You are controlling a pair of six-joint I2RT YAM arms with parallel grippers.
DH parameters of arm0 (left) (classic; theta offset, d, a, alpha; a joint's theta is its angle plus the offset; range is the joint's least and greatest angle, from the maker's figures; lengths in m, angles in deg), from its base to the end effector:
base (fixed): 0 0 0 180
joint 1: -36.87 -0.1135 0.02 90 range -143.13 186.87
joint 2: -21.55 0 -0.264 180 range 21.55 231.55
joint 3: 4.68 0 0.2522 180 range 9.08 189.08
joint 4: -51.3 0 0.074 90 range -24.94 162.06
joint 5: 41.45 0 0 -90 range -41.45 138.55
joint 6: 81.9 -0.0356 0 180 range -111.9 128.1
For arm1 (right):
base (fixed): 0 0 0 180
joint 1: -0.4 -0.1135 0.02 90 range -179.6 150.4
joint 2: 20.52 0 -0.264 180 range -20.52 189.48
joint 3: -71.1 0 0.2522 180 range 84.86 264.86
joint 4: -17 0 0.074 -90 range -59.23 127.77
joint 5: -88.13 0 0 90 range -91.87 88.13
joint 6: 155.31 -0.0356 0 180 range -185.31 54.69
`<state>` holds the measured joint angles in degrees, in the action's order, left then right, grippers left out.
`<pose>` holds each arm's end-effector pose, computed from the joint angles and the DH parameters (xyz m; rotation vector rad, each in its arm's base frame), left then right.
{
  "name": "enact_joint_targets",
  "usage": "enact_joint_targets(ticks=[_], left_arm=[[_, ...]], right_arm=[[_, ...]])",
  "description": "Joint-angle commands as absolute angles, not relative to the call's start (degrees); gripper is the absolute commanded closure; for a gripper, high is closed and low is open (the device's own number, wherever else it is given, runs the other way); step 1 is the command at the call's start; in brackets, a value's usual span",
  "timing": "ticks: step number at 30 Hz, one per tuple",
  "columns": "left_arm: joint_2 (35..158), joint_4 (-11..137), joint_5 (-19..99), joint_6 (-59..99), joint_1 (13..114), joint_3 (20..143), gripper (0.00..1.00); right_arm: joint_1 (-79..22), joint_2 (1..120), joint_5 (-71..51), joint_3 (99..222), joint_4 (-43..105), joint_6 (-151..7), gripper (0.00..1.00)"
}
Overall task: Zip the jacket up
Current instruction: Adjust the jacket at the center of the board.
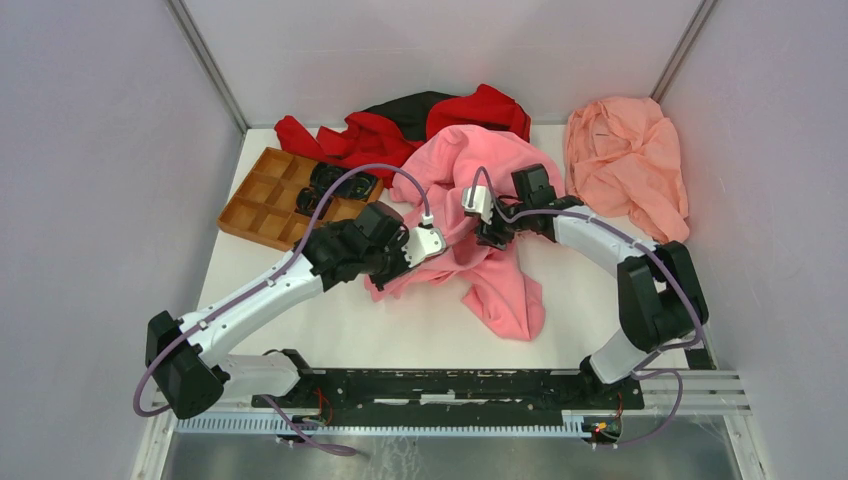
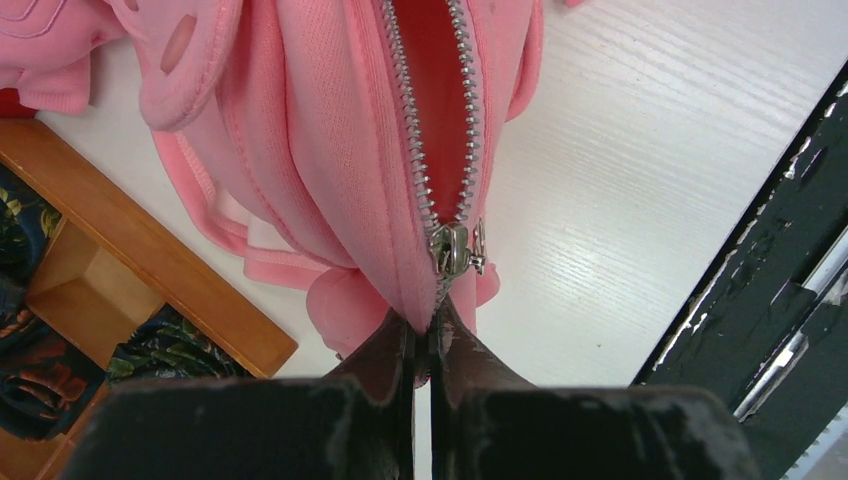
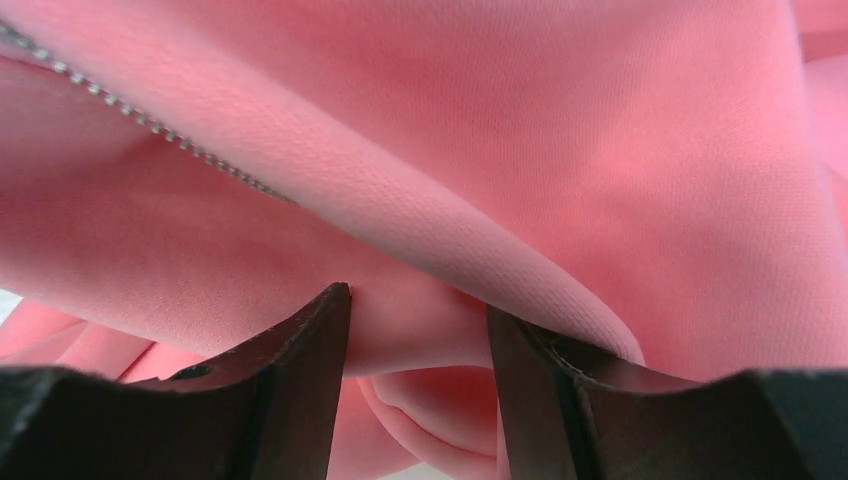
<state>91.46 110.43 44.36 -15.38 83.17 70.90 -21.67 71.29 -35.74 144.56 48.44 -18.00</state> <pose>0.1677 -0.1793 0.2984 1.4656 2.0486 -0.2548 0.3026 0.1441 0.2189 -1.5153 1.7401 0.4980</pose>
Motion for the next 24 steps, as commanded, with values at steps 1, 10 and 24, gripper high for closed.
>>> enact_joint_targets(ticks=[1, 10, 24], left_arm=[[88.9, 109.7, 42.4, -13.3, 83.0, 70.7, 0.98], [88.1, 108.9, 42.4, -12.9, 83.0, 69.8, 0.98], [88.0, 108.4, 42.7, -12.1, 83.0, 67.8, 0.98]], right_arm=[[-21.5, 73.3, -30.5, 146.4, 51.7, -17.9, 0.42], [-21.5, 67.0, -30.5, 138.0, 55.5, -15.5, 0.86], [-27.0, 42.3, -46.1, 123.1, 78.9, 5.8, 1.0]])
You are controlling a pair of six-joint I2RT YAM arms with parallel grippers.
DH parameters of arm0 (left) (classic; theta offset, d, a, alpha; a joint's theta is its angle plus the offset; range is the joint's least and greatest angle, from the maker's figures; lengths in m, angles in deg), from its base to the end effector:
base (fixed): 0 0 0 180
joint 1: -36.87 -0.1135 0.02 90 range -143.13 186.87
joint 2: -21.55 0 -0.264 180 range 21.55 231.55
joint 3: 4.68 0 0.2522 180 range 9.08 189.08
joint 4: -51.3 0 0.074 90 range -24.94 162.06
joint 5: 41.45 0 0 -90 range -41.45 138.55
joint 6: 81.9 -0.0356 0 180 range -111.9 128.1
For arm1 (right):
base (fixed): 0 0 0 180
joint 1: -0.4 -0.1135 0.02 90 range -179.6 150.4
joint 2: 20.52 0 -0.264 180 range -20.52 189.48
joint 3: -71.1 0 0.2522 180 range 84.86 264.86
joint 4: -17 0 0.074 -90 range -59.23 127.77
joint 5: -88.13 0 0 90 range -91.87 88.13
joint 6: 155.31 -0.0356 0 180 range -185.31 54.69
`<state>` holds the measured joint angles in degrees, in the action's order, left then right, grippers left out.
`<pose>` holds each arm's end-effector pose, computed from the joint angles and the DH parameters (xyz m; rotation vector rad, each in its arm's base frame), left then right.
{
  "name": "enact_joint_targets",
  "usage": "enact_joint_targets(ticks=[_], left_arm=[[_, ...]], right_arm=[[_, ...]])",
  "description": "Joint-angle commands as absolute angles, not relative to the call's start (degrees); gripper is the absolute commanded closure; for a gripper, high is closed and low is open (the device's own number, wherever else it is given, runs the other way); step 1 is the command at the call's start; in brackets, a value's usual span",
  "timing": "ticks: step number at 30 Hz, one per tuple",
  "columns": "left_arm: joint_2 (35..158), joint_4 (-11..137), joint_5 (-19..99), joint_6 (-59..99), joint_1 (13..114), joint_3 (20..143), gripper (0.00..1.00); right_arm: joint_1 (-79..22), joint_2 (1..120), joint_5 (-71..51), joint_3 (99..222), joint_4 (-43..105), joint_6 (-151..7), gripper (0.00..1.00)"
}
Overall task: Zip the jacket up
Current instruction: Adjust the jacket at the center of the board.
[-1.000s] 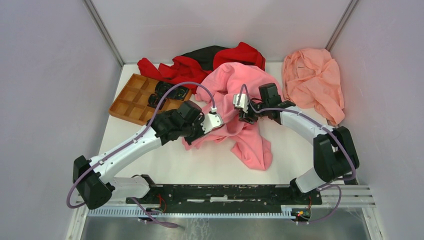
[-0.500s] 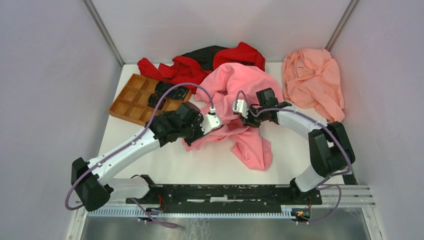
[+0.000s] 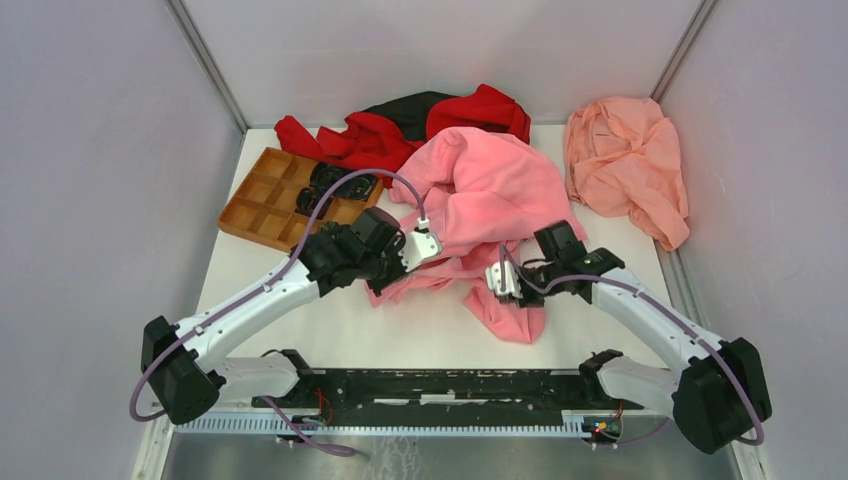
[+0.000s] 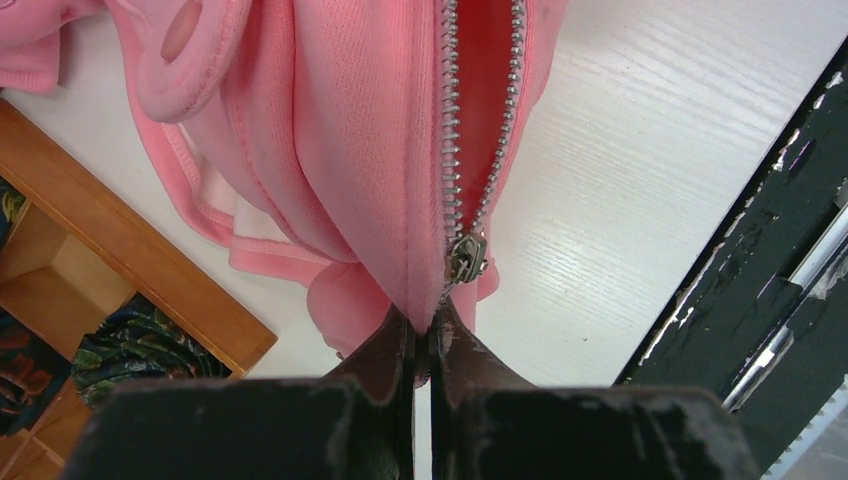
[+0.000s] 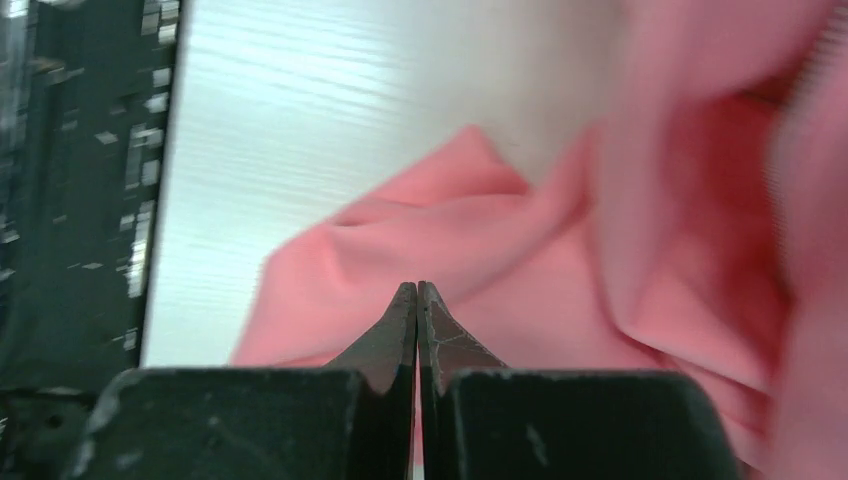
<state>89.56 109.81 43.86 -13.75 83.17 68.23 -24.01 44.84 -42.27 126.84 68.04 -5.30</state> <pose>0.1619 -0.1736 0.2917 1.4422 2.0714 -0.2767 0.1800 0.1070 0.2232 -1.7662 1.6064 0.6423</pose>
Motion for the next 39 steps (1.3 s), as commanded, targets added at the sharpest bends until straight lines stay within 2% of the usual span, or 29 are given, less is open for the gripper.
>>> enact_joint_targets(ticks=[1, 2, 3, 4, 6, 10, 15, 17, 19, 23, 24, 27, 34, 37, 39], left_arm=[[88.1, 108.4, 42.2, -12.2, 83.0, 67.5, 0.98], [88.2, 108.5, 41.4, -12.3, 83.0, 67.3, 0.98], [88.3, 108.5, 40.6, -12.3, 83.0, 67.0, 0.98], [88.4, 108.6, 40.0, -12.4, 83.0, 66.7, 0.98], [88.7, 108.8, 39.6, -12.3, 83.0, 66.2, 0.98], [88.2, 110.2, 40.9, -12.2, 83.0, 65.9, 0.98], [85.5, 109.4, 39.2, -12.4, 83.0, 64.7, 0.98], [84.6, 109.3, 37.8, -12.8, 83.0, 64.1, 0.98], [84.0, 109.2, 36.5, -13.4, 83.1, 63.3, 0.98], [82.9, 109.6, 35.2, -15.0, 83.1, 62.0, 0.98], [82.8, 109.6, 35.3, -14.9, 83.1, 62.0, 0.98], [83.3, 109.5, 34.3, -14.3, 83.0, 63.1, 0.98], [86.6, 105.6, 26.4, -3.8, 83.0, 66.6, 0.98], [88.6, 100.4, 23.7, 5.0, 83.0, 66.4, 0.98], [90.1, 97.1, 22.8, 11.6, 83.0, 66.0, 0.98]], right_arm=[[-27.1, 42.1, -44.7, 122.9, 76.9, 4.1, 1.0], [-26.9, 42.2, -43.7, 123.5, 74.7, 1.4, 0.92], [-26.9, 42.5, -42.9, 124.1, 71.0, -2.1, 0.78], [-26.8, 42.7, -43.2, 125.0, 67.1, -5.8, 0.69], [-26.7, 43.3, -45.7, 126.2, 58.0, -12.6, 0.59], [-26.7, 47.5, -45.3, 128.4, 42.2, -23.5, 0.61], [-27.0, 58.2, -44.2, 133.7, 41.3, -24.4, 0.81], [-27.2, 61.5, -42.8, 134.6, 41.0, -23.9, 0.81], [-27.4, 63.4, -41.6, 135.1, 39.0, -23.7, 0.77], [-27.5, 65.7, -49.6, 138.8, 43.1, -12.9, 0.49], [-27.8, 66.2, -53.4, 140.9, 47.9, -9.1, 0.48], [-29.3, 65.0, -56.5, 145.8, 60.6, 3.2, 0.48], [-29.4, 47.7, -45.0, 142.8, 62.2, -5.5, 0.47], [-29.4, 43.1, -48.9, 140.9, 66.3, -7.8, 0.47], [-29.4, 40.4, -56.3, 137.2, 66.0, -11.1, 0.49]])
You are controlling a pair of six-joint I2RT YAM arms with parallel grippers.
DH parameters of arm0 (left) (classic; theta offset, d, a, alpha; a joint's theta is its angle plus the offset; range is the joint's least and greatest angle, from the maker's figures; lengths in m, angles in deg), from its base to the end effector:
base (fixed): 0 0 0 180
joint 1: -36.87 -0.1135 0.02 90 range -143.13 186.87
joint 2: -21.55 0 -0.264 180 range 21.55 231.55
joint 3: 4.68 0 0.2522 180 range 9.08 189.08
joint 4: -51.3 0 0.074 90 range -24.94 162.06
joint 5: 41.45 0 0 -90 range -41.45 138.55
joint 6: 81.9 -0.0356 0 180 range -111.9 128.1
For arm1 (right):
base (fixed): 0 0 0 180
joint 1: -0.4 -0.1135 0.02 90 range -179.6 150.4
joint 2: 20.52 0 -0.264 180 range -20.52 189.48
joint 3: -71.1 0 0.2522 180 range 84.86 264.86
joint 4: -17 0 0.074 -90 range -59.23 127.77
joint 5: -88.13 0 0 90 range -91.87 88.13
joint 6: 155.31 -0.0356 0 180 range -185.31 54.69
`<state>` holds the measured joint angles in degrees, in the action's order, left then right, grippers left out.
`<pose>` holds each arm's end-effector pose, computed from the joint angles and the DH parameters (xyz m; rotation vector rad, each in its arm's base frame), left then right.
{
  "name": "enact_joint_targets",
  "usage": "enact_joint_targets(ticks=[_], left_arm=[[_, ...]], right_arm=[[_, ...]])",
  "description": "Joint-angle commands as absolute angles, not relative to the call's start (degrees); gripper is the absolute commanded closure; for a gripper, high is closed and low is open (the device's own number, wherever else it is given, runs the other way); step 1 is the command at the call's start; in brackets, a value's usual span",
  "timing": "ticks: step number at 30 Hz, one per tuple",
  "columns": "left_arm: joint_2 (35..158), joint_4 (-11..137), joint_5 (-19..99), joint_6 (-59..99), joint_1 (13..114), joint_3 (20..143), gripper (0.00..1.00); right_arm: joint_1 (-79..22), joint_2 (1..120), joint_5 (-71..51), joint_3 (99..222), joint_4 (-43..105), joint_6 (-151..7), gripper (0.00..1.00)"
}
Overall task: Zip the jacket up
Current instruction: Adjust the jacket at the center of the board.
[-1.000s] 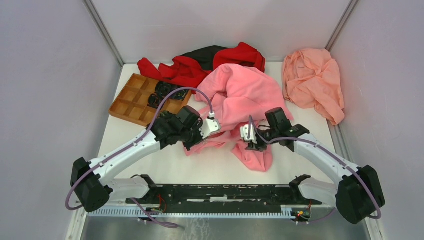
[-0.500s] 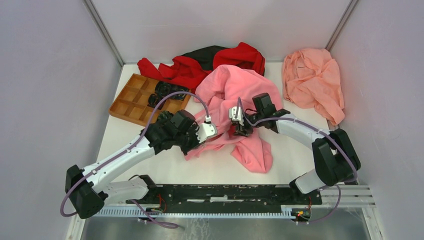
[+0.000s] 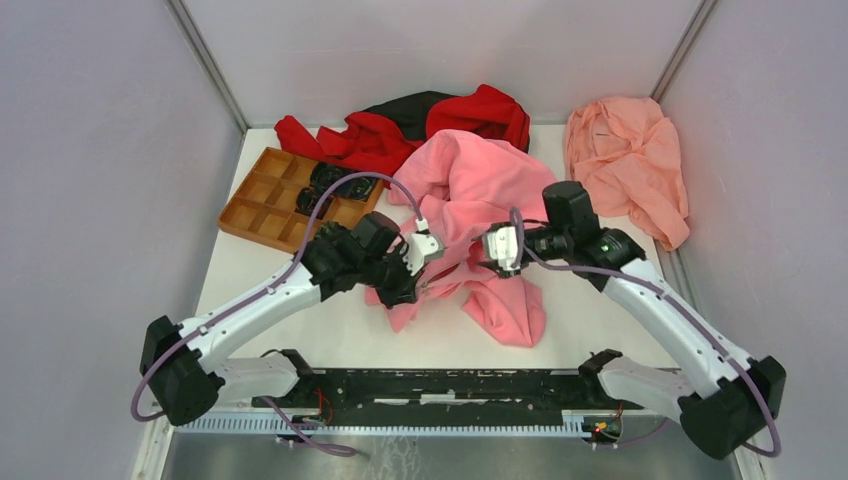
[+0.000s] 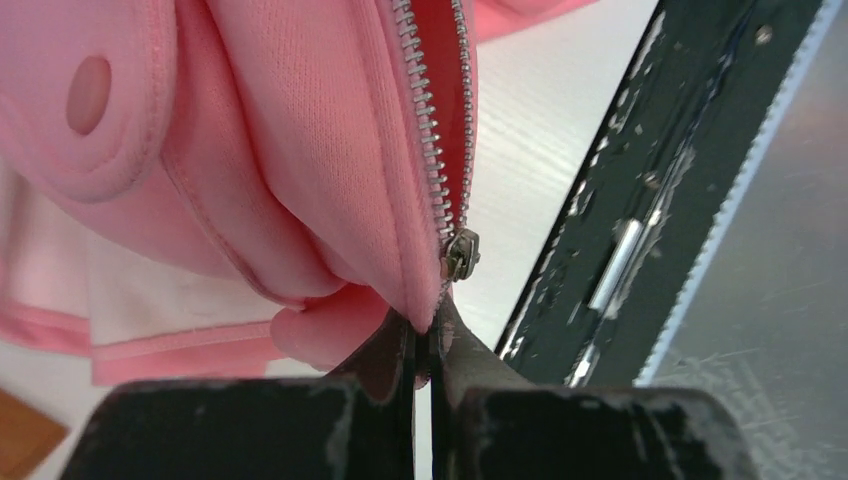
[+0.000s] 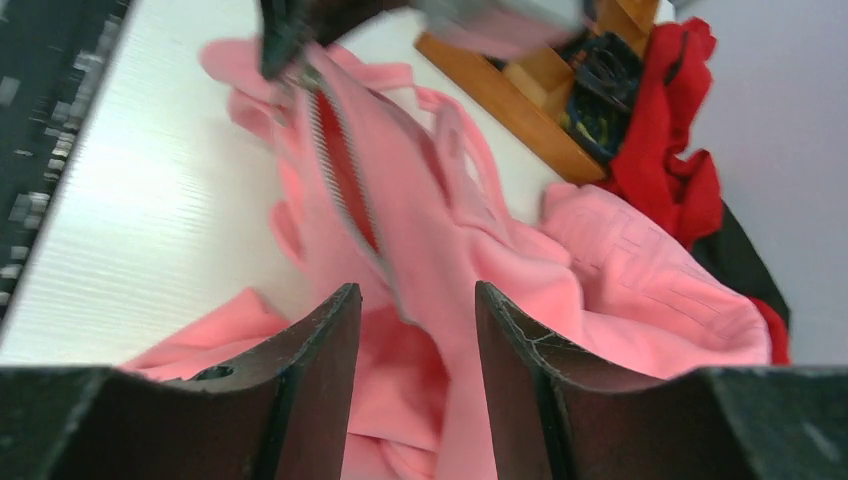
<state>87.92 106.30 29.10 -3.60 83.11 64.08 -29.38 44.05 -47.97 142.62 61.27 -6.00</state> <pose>0.1515 -0.1754 0.2804 1.3572 2.1479 -0.6699 0.1916 0.1392 0.3226 -1.7101 1.1344 0.5729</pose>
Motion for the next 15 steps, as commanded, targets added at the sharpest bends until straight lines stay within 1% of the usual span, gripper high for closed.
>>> enact_joint_targets(ticks=[1, 3, 4, 7, 12, 15], left_arm=[[90.9, 95.1, 22.4, 14.7, 83.0, 65.7, 0.98], [92.5, 92.1, 20.8, 20.0, 83.0, 65.3, 0.98], [93.6, 91.3, 20.1, 22.1, 83.0, 65.4, 0.98], [96.3, 91.8, 18.6, 26.1, 83.1, 67.3, 0.98], [98.9, 91.0, 15.3, 30.0, 83.0, 68.6, 0.98], [100.2, 90.9, 14.1, 30.6, 83.1, 69.3, 0.98]], right_arm=[[-29.6, 39.5, -60.0, 134.2, 64.0, -13.2, 0.5], [-30.8, 38.3, -64.1, 128.1, 56.2, -21.7, 0.52], [-31.6, 38.4, -63.8, 126.5, 54.3, -22.8, 0.52], [-33.7, 39.6, -59.4, 125.8, 51.5, -25.3, 0.52], [-36.1, 40.3, -53.9, 123.0, 42.8, -32.0, 0.5], [-36.4, 40.7, -52.8, 122.2, 39.4, -33.9, 0.48]])
